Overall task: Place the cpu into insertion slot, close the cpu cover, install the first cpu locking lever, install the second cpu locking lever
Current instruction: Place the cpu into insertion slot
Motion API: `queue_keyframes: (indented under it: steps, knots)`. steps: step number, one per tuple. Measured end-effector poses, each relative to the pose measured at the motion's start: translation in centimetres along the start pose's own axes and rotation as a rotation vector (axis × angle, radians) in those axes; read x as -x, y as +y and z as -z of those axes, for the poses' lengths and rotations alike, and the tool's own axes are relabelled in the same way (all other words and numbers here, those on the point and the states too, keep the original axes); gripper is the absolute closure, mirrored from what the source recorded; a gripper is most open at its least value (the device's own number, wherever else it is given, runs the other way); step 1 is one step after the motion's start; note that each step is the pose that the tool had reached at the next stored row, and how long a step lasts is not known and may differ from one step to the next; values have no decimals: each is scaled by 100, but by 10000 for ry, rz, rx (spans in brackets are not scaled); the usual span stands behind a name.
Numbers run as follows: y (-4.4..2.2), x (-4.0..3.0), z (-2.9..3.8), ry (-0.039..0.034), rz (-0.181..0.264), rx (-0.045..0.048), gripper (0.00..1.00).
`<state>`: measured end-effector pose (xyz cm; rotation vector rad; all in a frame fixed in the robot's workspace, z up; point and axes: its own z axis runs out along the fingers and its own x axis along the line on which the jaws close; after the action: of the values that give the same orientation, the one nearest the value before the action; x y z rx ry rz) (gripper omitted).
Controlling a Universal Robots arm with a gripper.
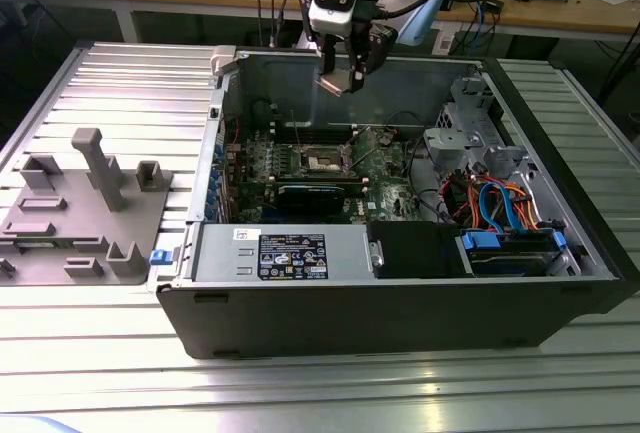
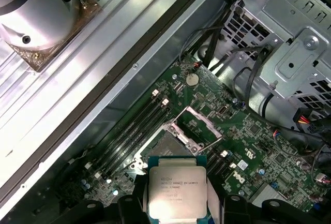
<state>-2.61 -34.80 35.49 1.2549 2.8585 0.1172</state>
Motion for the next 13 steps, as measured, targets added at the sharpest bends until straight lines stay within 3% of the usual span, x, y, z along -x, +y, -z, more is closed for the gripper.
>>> queue_keyframes:
  steps: [10,13]
  knots:
    - [0,0,-2,-5,-23,-3,46]
    - [0,0,-4,-22,-254,2,46]
